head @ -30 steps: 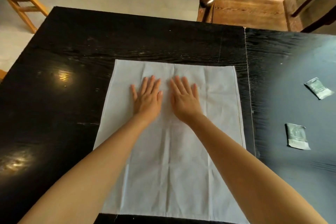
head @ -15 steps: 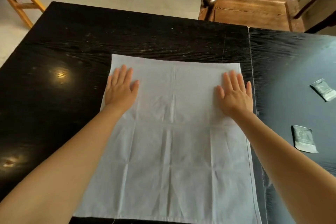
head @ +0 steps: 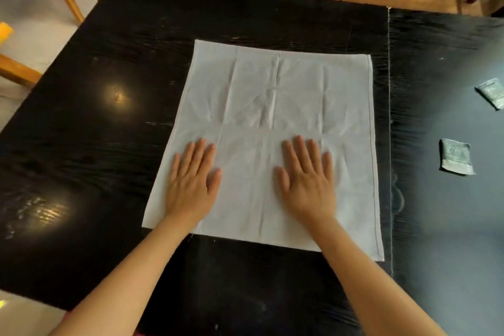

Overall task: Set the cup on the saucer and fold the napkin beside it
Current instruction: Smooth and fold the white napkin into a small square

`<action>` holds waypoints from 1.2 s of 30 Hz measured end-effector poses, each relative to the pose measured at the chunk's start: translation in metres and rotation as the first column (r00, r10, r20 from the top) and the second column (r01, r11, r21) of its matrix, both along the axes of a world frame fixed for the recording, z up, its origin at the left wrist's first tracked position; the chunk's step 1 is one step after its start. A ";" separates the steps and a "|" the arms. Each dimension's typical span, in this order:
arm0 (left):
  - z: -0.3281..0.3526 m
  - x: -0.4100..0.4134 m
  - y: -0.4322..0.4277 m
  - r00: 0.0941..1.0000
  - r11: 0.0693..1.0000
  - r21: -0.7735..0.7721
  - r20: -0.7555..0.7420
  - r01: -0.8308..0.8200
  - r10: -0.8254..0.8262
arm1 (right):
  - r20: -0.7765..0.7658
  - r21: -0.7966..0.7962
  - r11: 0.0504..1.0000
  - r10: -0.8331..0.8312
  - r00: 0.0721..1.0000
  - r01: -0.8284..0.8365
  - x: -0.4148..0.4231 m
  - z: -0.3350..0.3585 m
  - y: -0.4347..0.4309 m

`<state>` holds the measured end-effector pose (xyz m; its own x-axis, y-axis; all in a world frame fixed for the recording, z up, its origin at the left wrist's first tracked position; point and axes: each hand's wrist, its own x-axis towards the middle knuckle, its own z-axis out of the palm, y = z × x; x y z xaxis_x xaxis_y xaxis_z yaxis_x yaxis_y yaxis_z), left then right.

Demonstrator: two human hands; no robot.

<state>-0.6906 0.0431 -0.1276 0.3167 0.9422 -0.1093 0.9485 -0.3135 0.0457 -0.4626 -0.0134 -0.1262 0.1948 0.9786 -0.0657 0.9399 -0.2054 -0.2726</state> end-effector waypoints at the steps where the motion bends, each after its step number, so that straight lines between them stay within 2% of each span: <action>1: -0.001 -0.005 0.000 0.999 1.000 -0.003 -0.016 0.027 -0.028 | 0.017 -0.012 1.000 -0.011 1.000 0.011 0.012 0.000 -0.010; 3: 0.001 -0.015 -0.003 0.994 0.995 -0.008 -0.043 0.098 -0.098 | 0.043 -0.039 0.998 -0.037 0.998 0.039 0.034 0.001 -0.030; 6: 0.005 -0.039 -0.013 0.943 0.954 -0.053 -0.144 0.296 -0.300 | 0.091 -0.089 0.996 0.005 0.996 0.004 0.056 0.006 -0.059; 9: 0.012 -0.065 -0.027 0.855 0.875 -0.144 -0.191 0.462 -0.483 | 0.110 -0.137 0.978 0.171 0.979 -0.156 0.069 0.008 -0.083; 11: 0.017 -0.079 -0.032 0.818 0.837 -0.171 -0.183 0.520 -0.545 | 0.146 -0.174 0.942 0.313 0.938 -0.287 0.077 0.009 -0.096; 15: 0.023 -0.090 -0.031 0.795 0.823 -0.123 -0.215 0.554 -0.567 | 0.196 -0.183 0.880 0.470 0.861 -0.439 0.090 0.021 -0.114; 18: 0.025 -0.092 -0.035 0.746 0.796 -0.060 -0.313 0.602 -0.587 | 0.289 -0.089 0.859 0.507 0.812 -0.504 0.089 0.028 -0.119; 20: 0.030 -0.088 -0.040 0.735 0.803 -0.093 -0.352 0.589 -0.580 | 0.361 -0.083 0.850 0.512 0.779 -0.521 0.086 0.031 -0.121; 23: 0.048 -0.078 -0.048 0.717 0.831 -0.168 -0.435 0.530 -0.545 | 0.379 -0.082 0.835 0.531 0.757 -0.544 0.085 0.034 -0.127; 25: 0.053 -0.076 -0.050 0.825 0.899 -0.099 -0.363 0.427 -0.432 | 0.328 -0.052 0.845 0.517 0.790 -0.532 0.087 0.035 -0.127; 27: 0.057 -0.072 -0.047 0.945 0.969 -0.032 -0.215 0.244 -0.245 | 0.267 -0.006 0.873 0.472 0.840 -0.488 0.087 0.038 -0.123; 29: 0.063 -0.064 -0.038 0.997 0.997 0.003 -0.023 0.071 -0.071 | 0.232 -0.009 0.916 0.391 0.891 -0.400 0.082 0.043 -0.117; 31: 0.072 -0.058 -0.025 0.986 1.000 -0.010 0.165 -0.013 0.015 | 0.218 -0.034 0.967 0.255 0.942 -0.253 0.075 0.054 -0.104; 33: 0.082 -0.057 -0.005 0.961 0.995 -0.083 0.267 -0.048 0.069 | 0.142 -0.067 0.996 0.069 0.988 -0.060 0.079 0.065 -0.085; 36: 0.100 -0.050 0.036 0.928 0.975 -0.210 0.343 -0.078 0.148 | -0.141 -0.130 0.983 -0.144 0.979 0.126 0.103 0.083 -0.046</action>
<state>-0.7410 0.0791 -0.0275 0.2605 0.9467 -0.1897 0.8876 -0.1575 0.4330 -0.3593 -0.0591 -0.0429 0.3039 0.9271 -0.2195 0.8517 -0.3676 -0.3735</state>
